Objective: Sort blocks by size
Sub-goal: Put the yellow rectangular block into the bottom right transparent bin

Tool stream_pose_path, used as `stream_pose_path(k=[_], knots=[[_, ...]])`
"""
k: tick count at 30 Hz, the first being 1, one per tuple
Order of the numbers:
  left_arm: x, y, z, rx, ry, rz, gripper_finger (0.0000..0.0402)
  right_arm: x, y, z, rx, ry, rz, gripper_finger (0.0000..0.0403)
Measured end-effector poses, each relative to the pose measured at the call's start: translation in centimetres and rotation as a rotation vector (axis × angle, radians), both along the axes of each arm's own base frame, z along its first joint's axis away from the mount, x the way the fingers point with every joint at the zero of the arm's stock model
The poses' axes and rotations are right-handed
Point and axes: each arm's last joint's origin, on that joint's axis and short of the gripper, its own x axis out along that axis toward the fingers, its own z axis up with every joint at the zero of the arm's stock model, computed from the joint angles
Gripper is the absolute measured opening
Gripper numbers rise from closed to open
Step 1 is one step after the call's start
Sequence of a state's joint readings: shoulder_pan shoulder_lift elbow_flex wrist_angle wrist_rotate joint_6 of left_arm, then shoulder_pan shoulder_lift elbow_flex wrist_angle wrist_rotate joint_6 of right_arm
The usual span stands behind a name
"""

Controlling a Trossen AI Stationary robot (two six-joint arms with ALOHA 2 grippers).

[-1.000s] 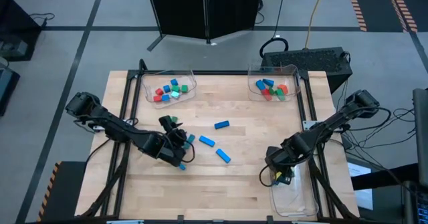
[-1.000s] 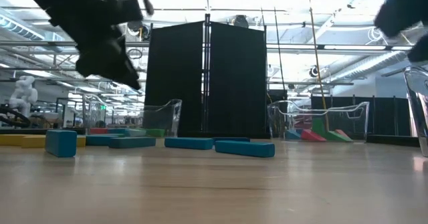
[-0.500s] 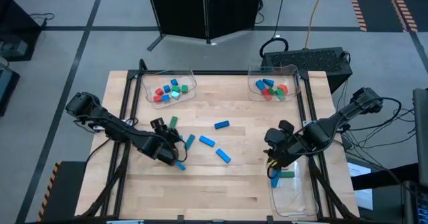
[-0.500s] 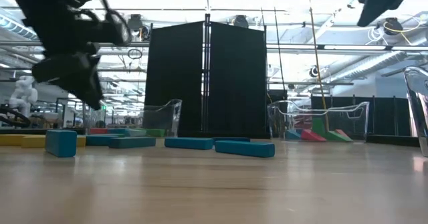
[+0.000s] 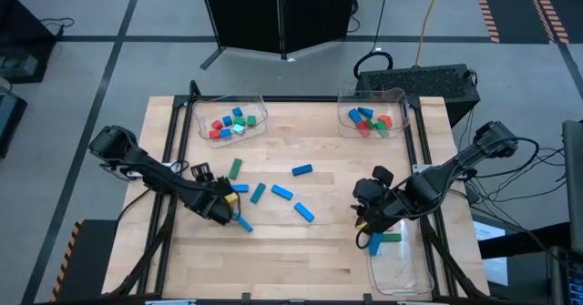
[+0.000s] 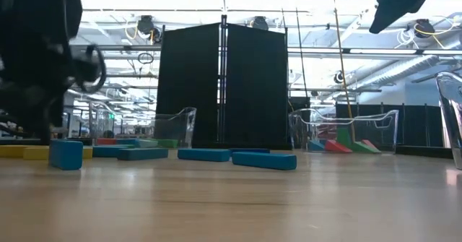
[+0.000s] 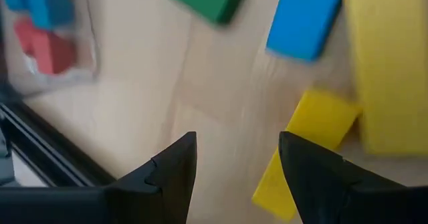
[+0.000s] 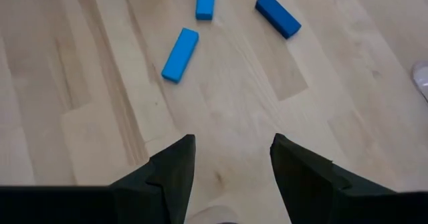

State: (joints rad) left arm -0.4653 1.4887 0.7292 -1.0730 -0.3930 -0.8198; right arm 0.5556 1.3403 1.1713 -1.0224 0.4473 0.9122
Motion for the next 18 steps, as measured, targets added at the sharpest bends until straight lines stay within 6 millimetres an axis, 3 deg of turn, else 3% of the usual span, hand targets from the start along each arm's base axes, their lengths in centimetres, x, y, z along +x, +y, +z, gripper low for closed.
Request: stream_pose_path(k=[8, 18], knots=[[-1.1, 1.4, -1.7, -0.148, 0.168, -0.072, 0.0212, 0.5, 0.3, 0.2, 0.004, -0.044, 0.032, 0.0187], [-1.0, 2.4, -0.4, -0.261, 0.074, -0.114, 0.0212, 0.5, 0.3, 0.2, 0.007, -0.045, 0.038, 0.0187]])
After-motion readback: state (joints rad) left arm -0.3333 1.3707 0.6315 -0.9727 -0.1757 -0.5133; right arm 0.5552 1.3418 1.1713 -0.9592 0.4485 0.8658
